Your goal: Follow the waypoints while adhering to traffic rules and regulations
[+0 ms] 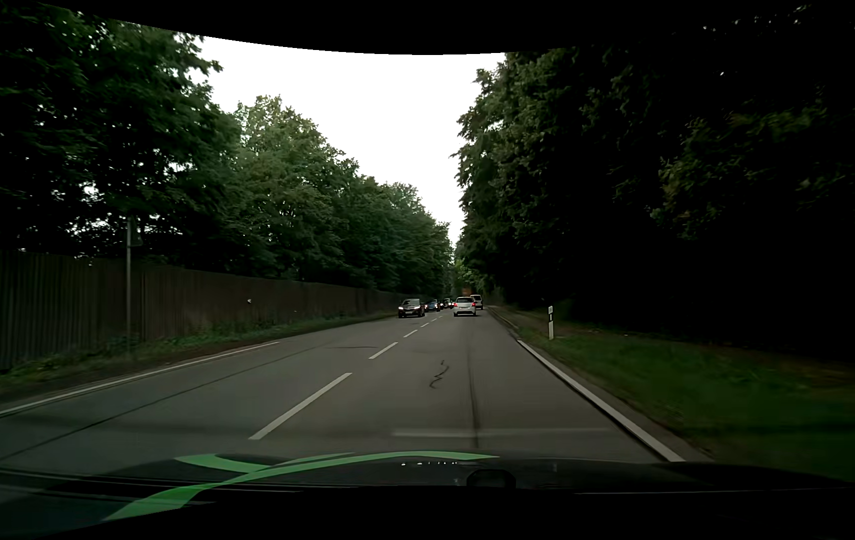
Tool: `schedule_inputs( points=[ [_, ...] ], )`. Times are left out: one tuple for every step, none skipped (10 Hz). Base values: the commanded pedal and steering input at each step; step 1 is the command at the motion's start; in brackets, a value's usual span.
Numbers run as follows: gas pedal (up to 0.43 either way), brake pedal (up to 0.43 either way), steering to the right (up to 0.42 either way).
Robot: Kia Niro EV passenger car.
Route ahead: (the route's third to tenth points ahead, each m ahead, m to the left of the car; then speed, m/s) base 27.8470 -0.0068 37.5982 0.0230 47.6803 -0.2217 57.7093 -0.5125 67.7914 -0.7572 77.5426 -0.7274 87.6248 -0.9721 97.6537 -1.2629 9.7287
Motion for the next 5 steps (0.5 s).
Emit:
schedule_inputs(
  points=[
    [0.150, 0.000, 0.006],
    [0.138, 0.000, 0.006],
    [0.138, 0.000, 0.006],
    [0.138, 0.000, 0.006],
    [0.138, 0.000, 0.006]
  ],
)
